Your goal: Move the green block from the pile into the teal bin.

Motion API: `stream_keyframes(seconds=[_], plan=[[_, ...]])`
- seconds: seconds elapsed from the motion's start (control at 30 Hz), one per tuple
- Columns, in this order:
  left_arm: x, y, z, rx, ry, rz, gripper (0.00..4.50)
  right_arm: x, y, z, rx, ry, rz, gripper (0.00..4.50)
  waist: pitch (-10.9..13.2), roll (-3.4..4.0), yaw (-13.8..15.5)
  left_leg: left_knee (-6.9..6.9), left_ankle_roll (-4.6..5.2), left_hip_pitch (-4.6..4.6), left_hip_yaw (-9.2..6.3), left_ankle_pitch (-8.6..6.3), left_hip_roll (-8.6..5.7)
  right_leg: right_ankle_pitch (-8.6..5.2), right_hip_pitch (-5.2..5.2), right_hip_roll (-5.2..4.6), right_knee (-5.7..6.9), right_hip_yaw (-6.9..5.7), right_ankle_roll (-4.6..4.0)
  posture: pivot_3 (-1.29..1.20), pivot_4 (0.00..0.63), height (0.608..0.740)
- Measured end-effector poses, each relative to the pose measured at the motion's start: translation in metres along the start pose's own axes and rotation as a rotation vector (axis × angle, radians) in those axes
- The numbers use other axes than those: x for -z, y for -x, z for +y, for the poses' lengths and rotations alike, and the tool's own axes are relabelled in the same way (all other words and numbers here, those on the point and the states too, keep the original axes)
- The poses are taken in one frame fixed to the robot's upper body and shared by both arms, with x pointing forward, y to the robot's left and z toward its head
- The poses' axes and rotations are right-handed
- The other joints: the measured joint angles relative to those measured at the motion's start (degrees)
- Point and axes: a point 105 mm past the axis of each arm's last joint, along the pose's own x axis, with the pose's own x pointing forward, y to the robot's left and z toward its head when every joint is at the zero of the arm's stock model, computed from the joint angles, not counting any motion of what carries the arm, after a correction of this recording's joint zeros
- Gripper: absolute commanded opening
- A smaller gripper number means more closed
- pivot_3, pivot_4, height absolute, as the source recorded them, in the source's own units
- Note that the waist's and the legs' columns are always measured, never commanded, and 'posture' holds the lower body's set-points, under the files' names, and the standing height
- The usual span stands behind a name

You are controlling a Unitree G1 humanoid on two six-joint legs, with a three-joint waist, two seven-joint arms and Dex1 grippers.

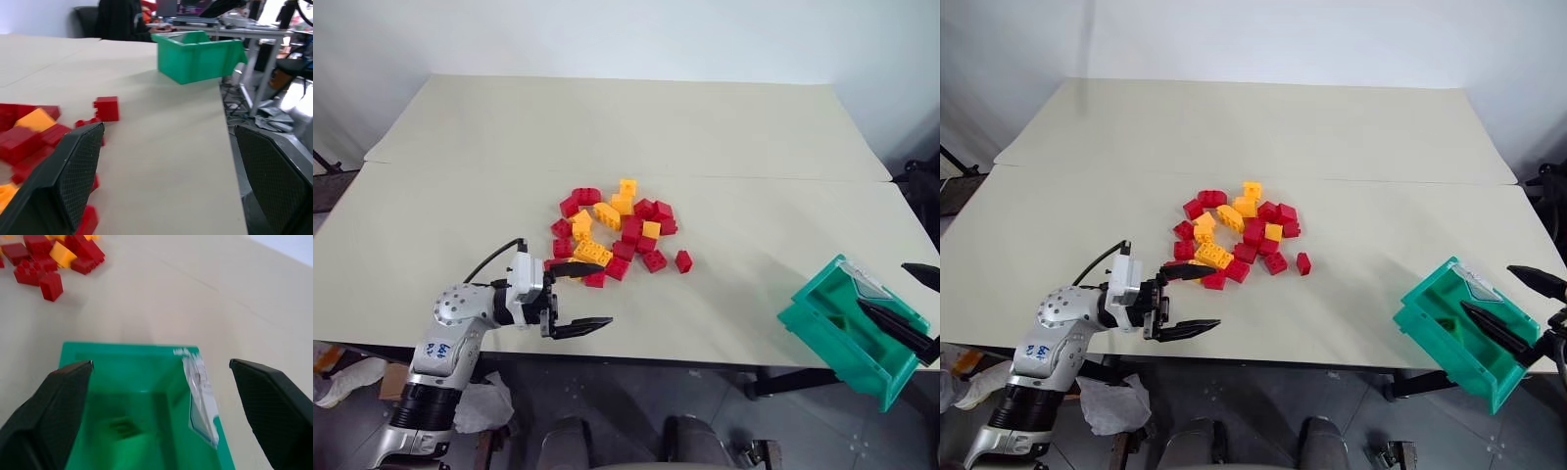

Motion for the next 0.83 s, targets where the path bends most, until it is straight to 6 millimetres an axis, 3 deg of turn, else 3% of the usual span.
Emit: stream_keyframes(seconds=[0.1, 0.2, 0.3, 0.47, 0.57, 0.7, 0.83], plan=[[0.003, 0.012, 0.008, -0.056, 0.007, 0.023, 4.50, -0.029, -0.022, 0.009, -0.077, 0.063, -0.096, 4.48, -0.01, 0.02, -0.42, -0.01, 0.00, 0.04, -0.02, 0.00, 0.02, 0.00, -0.01, 0.00, 0.08, 0.00, 0.00, 0.00, 0.150, 0.740], [0.003, 0.026, 0.017, -0.129, 0.005, 0.041, 4.50, -0.056, -0.052, 0.038, -0.226, 0.111, -0.207, 4.48, 0.00, 0.01, -1.15, -0.01, -0.01, 0.05, -0.02, 0.00, 0.02, 0.00, -0.02, 0.00, 0.13, 0.00, 0.00, 0.00, 0.150, 0.740], [0.003, 0.042, 0.023, -0.191, -0.004, 0.073, 4.50, -0.067, -0.074, 0.068, -0.375, 0.124, -0.262, 4.48, 0.01, -0.02, -1.17, -0.03, -0.01, 0.01, -0.04, 0.00, 0.02, 0.00, -0.04, 0.00, 0.13, -0.01, 0.00, 0.00, 0.150, 0.740], [0.009, 0.075, 0.020, -0.300, 0.010, 0.137, 4.50, -0.057, -0.088, 0.108, -0.558, 0.018, -0.291, 4.48, 0.02, -0.02, -0.78, -0.04, 0.03, -0.03, -0.03, -0.20, 0.01, 0.00, -0.04, 0.00, 0.30, -0.03, 0.01, 0.00, 0.150, 0.740], [0.013, 0.087, 0.008, -0.342, 0.024, 0.170, 4.50, -0.041, -0.090, 0.127, -0.622, -0.006, -0.279, 4.48, 0.01, -0.05, -0.84, 0.00, 0.03, -0.04, 0.00, -0.30, 0.02, 0.00, -0.04, 0.00, 0.29, -0.03, 0.01, 0.00, 0.150, 0.740], [0.017, 0.097, -0.006, -0.377, 0.037, 0.201, 4.50, -0.030, -0.096, 0.129, -0.612, -0.002, -0.283, 4.48, 0.01, -0.04, -1.08, 0.04, 0.03, 0.00, 0.04, -0.30, 0.03, 0.00, -0.04, 0.00, 0.15, -0.03, 0.01, 0.00, 0.150, 0.740], [0.009, 0.102, -0.001, -0.465, 0.026, 0.174, 4.50, -0.033, -0.103, 0.127, -0.589, 0.009, -0.321, 4.48, 0.01, -0.04, -1.21, 0.05, 0.00, 0.04, 0.04, -0.28, 0.07, 0.00, -0.04, 0.00, 0.12, -0.03, 0.00, 0.00, 0.150, 0.740]])
